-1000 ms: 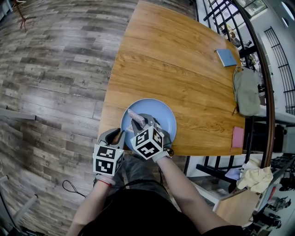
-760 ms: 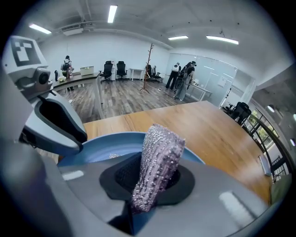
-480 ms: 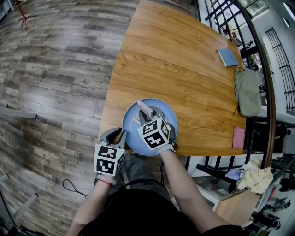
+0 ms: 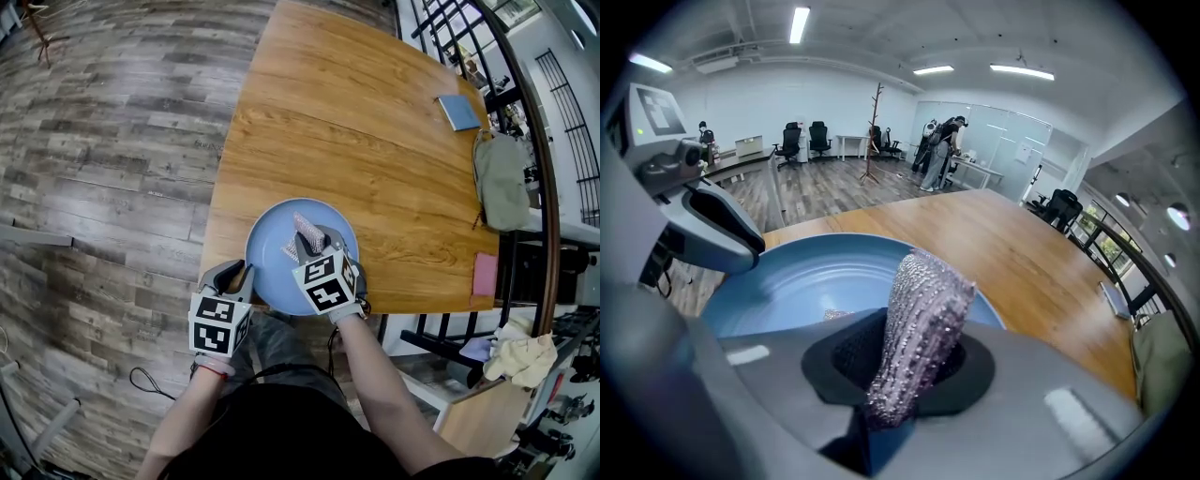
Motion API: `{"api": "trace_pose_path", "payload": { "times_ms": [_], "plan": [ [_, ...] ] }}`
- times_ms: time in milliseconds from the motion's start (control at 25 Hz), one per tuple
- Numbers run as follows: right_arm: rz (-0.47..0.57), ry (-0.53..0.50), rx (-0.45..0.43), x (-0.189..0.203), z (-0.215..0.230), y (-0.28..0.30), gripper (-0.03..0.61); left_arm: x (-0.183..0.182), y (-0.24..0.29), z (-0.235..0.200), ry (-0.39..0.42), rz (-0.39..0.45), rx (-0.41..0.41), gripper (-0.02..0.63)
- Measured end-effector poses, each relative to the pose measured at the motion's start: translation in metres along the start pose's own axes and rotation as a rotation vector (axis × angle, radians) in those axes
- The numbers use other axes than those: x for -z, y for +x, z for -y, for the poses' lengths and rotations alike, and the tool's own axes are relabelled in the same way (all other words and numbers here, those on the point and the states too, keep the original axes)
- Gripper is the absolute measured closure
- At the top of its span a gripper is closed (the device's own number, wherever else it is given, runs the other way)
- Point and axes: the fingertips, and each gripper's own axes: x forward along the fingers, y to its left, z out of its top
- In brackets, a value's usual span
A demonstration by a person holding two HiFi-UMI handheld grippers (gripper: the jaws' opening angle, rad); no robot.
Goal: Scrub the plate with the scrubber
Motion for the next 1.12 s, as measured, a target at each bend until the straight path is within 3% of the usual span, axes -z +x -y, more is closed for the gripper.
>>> {"api": "trace_pose_path", "payload": {
  "times_ms": [1120],
  "plan": [
    [-0.058, 0.041, 0.029, 0.048, 0.003, -0.035, 0.509, -0.002, 0.001, -0.001, 0.018, -0.007, 0.013, 0.555]
  ]
}}
